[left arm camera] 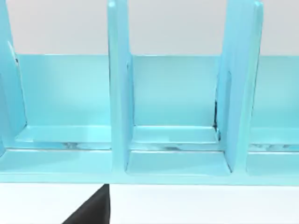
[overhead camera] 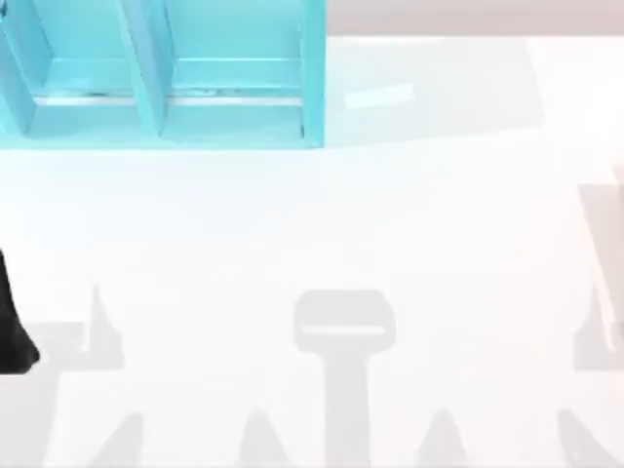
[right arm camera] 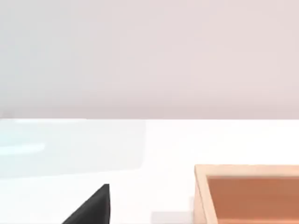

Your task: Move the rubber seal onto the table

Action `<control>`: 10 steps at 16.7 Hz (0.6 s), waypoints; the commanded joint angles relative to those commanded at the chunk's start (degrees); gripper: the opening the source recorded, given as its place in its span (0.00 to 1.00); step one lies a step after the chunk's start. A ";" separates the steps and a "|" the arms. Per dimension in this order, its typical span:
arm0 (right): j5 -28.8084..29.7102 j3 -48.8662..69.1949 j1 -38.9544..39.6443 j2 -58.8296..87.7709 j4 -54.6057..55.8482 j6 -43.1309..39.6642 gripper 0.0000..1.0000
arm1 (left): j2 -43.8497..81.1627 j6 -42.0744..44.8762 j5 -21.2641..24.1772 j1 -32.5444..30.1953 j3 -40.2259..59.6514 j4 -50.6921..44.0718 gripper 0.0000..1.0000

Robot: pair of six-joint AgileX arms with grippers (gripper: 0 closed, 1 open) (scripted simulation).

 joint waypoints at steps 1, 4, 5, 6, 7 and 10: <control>0.00 0.00 0.00 0.00 0.00 0.00 1.00 | 0.00 0.00 0.00 0.00 0.00 0.00 1.00; 0.03 1.80 -0.79 1.85 -1.73 -0.74 1.00 | 0.00 0.00 0.00 0.00 0.00 0.00 1.00; 0.05 3.56 -1.52 3.66 -3.37 -1.44 1.00 | 0.00 0.00 0.00 0.00 0.00 0.00 1.00; 0.05 5.87 -2.43 6.07 -5.46 -2.34 1.00 | 0.00 0.00 0.00 0.00 0.00 0.00 1.00; 0.04 8.70 -3.50 9.08 -7.94 -3.40 1.00 | 0.00 0.00 0.00 0.00 0.00 0.00 1.00; -0.02 19.23 -7.47 21.64 -17.36 -7.34 1.00 | 0.00 0.00 0.00 0.00 0.00 0.00 1.00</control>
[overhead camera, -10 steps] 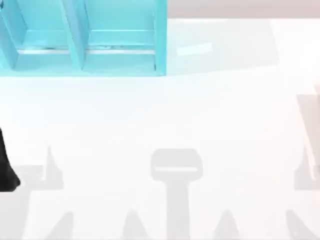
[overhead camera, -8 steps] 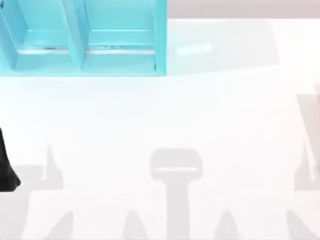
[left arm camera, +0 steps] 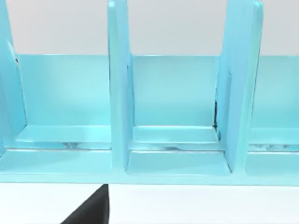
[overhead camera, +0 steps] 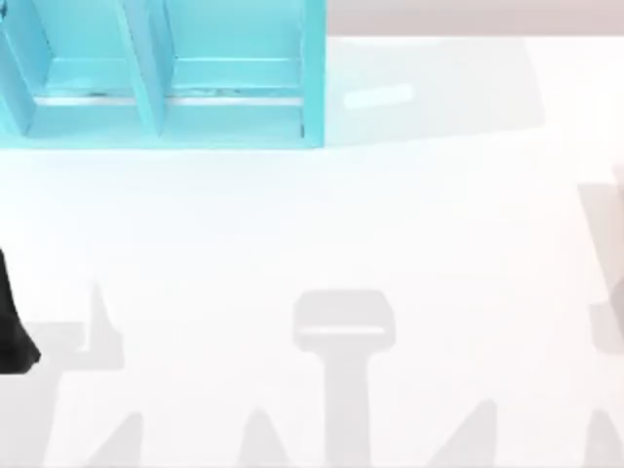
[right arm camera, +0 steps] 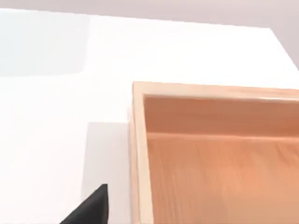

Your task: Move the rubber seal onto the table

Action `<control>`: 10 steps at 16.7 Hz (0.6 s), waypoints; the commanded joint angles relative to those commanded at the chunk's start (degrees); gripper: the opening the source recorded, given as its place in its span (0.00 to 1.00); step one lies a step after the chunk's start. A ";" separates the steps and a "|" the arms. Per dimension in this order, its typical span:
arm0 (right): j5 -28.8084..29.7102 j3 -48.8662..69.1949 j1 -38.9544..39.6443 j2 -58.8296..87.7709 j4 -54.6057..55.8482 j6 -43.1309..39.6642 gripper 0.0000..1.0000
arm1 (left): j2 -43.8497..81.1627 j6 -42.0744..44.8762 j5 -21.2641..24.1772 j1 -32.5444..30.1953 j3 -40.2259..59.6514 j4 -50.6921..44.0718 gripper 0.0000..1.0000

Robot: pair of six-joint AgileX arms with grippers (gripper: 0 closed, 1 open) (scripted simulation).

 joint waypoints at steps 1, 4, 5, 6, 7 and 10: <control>-0.02 3.95 -1.51 5.34 -3.64 -1.48 1.00 | 0.00 0.00 0.00 0.00 0.00 0.00 1.00; -0.08 16.16 -6.33 23.35 -15.41 -6.15 1.00 | 0.00 0.00 0.00 0.00 0.00 0.00 1.00; -0.08 20.16 -7.96 29.46 -19.43 -7.73 1.00 | 0.00 0.00 0.00 0.00 0.00 0.00 1.00; -0.08 24.12 -9.58 35.27 -23.39 -9.30 1.00 | 0.00 0.00 0.00 0.00 0.00 0.00 1.00; -0.08 28.00 -11.16 40.62 -27.23 -10.83 1.00 | 0.00 0.00 0.00 0.00 0.00 0.00 1.00; -0.04 38.89 -15.47 54.36 -37.51 -15.02 1.00 | 0.00 0.00 0.00 0.00 0.00 0.00 1.00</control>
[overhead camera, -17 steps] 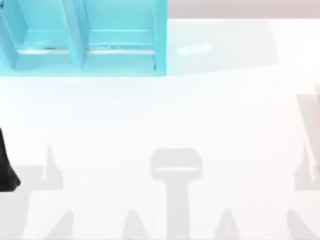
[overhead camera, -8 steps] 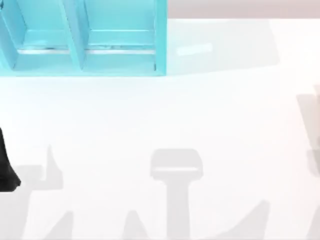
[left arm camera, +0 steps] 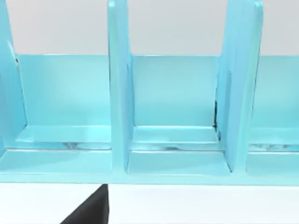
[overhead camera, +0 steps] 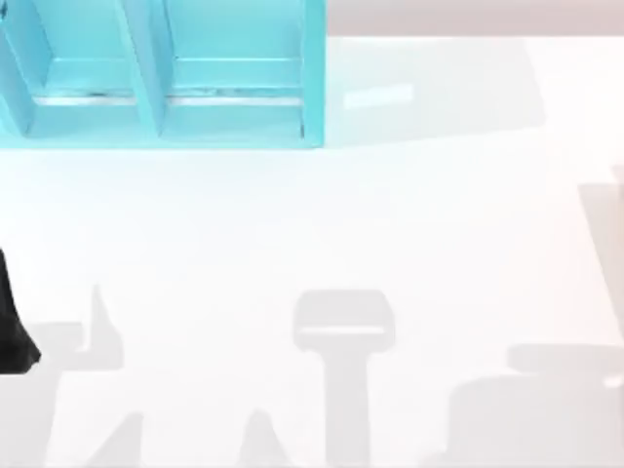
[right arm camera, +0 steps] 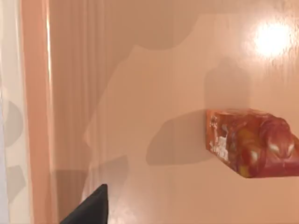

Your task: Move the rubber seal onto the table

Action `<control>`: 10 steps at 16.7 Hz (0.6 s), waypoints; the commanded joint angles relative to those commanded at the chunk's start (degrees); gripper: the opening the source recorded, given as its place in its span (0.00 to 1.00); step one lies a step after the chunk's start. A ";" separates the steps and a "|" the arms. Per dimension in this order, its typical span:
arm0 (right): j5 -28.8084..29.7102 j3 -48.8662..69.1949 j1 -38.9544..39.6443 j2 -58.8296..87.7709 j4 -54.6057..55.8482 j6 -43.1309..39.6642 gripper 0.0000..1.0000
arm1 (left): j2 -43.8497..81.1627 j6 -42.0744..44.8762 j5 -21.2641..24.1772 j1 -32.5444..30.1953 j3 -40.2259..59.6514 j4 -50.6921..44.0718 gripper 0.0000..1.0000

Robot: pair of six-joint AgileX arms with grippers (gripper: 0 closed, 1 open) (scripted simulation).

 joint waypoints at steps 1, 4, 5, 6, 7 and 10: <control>0.00 3.33 -1.26 4.05 -2.90 -1.24 1.00 | 0.00 0.00 0.00 0.00 0.00 0.00 1.00; -0.02 11.65 -4.35 14.18 -9.86 -4.27 1.00 | 0.00 0.00 0.00 0.00 0.00 0.00 1.00; -0.03 13.71 -5.11 16.52 -11.52 -5.01 1.00 | 0.00 0.00 0.00 0.00 0.00 0.00 1.00; -0.04 15.36 -5.71 18.27 -12.83 -5.59 1.00 | 0.00 0.00 0.00 0.00 0.00 0.00 1.00; -0.05 16.53 -6.14 19.47 -13.74 -6.00 1.00 | 0.00 0.00 0.00 0.00 0.00 0.00 1.00; -0.05 17.27 -6.42 20.26 -14.33 -6.27 1.00 | 0.00 0.00 0.00 0.00 0.00 0.00 1.00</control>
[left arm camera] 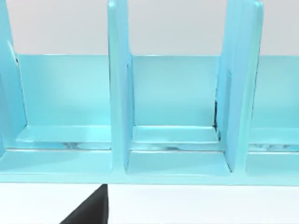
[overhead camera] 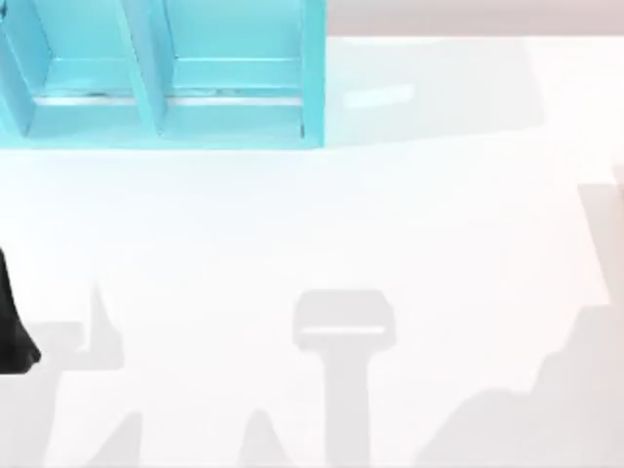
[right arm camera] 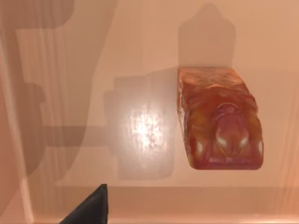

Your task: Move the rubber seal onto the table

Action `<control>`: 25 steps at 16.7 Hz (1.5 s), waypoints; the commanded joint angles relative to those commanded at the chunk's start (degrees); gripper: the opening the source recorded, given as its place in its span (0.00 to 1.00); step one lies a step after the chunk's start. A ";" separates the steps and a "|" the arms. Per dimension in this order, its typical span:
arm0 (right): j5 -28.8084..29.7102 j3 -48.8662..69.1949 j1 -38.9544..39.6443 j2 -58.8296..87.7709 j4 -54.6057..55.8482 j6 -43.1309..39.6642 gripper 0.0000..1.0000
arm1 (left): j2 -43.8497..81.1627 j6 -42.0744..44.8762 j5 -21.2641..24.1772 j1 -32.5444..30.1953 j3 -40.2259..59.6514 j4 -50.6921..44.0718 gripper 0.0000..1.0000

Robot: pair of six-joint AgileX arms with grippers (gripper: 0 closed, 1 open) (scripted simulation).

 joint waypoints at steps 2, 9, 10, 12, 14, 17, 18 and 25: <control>0.00 0.00 0.00 0.00 0.00 0.00 1.00 | 0.00 0.00 0.00 0.00 0.00 0.00 1.00; 0.00 -5.45 0.37 1.15 6.59 0.40 1.00 | 0.00 0.00 0.00 0.00 0.00 0.00 1.00; -0.01 -6.97 0.40 1.72 8.67 0.43 1.00 | 0.00 0.00 0.00 0.00 0.00 0.00 1.00; 0.00 -10.02 0.39 3.10 13.08 0.46 1.00 | 0.00 0.00 0.00 0.00 0.00 0.00 1.00; 0.01 -12.70 0.34 4.64 17.31 0.43 1.00 | 0.00 0.00 0.00 0.00 0.00 0.00 1.00; 0.02 -15.34 0.25 6.57 21.92 0.36 1.00 | 0.00 0.00 0.00 0.00 0.00 0.00 1.00; 0.02 -15.70 0.24 6.89 22.60 0.35 1.00 | 0.00 0.00 0.00 0.00 0.00 0.00 1.00; 0.02 -15.76 0.24 6.95 22.72 0.35 0.77 | 0.00 0.00 0.00 0.00 0.00 0.00 1.00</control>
